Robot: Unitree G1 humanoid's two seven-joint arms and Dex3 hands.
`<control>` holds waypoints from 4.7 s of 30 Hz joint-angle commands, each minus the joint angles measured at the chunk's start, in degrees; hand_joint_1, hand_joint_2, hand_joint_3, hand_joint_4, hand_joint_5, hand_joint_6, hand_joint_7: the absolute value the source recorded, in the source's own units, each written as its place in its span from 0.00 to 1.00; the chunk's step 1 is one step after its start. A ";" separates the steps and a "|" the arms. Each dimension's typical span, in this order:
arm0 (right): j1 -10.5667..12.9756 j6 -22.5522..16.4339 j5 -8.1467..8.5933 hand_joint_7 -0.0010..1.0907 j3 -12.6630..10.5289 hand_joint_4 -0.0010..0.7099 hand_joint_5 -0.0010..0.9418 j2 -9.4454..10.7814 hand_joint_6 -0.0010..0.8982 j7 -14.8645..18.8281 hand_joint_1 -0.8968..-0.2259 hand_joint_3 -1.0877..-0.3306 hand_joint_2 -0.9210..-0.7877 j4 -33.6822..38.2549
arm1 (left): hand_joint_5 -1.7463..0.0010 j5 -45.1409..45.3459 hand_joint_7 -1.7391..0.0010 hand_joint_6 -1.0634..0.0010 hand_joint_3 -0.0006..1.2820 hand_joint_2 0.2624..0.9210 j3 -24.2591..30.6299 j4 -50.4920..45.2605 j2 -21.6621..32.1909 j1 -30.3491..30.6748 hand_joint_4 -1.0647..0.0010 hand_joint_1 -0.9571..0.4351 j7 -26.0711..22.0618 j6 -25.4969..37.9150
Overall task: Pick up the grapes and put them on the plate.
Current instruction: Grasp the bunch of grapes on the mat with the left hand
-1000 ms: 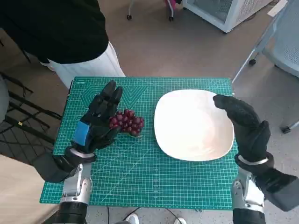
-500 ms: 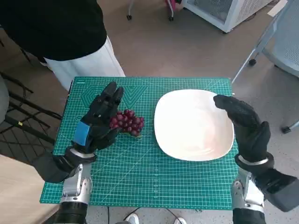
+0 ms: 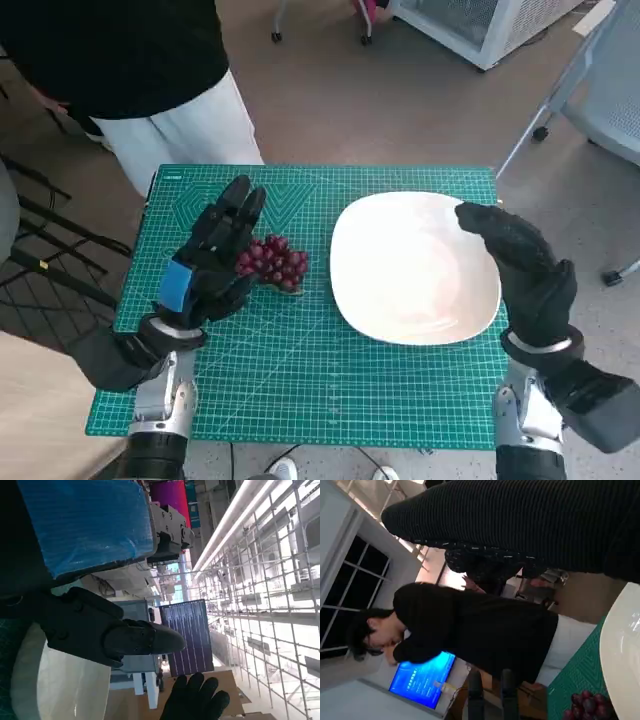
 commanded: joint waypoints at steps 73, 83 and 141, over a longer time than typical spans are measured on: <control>-1.81 -0.41 -0.80 0.22 -0.36 0.27 0.00 -1.10 0.07 0.53 0.51 0.55 0.00 2.50 | 1.00 57.47 1.00 0.86 0.00 0.74 -22.09 -0.19 19.32 -13.00 1.00 0.25 19.94 27.61; -1.60 -0.26 -0.53 0.23 -0.39 0.27 0.00 -1.09 0.06 0.49 0.51 0.55 0.00 2.48 | 1.00 57.93 1.00 0.86 0.00 0.74 -26.81 11.57 16.62 -19.92 1.00 0.27 19.83 31.68; -0.27 2.53 -0.13 0.26 -0.42 0.24 0.00 -0.83 0.05 0.16 0.48 0.57 0.00 0.61 | 0.36 58.50 0.47 0.40 0.04 0.99 -35.55 29.11 13.58 -23.76 0.33 0.72 27.65 32.26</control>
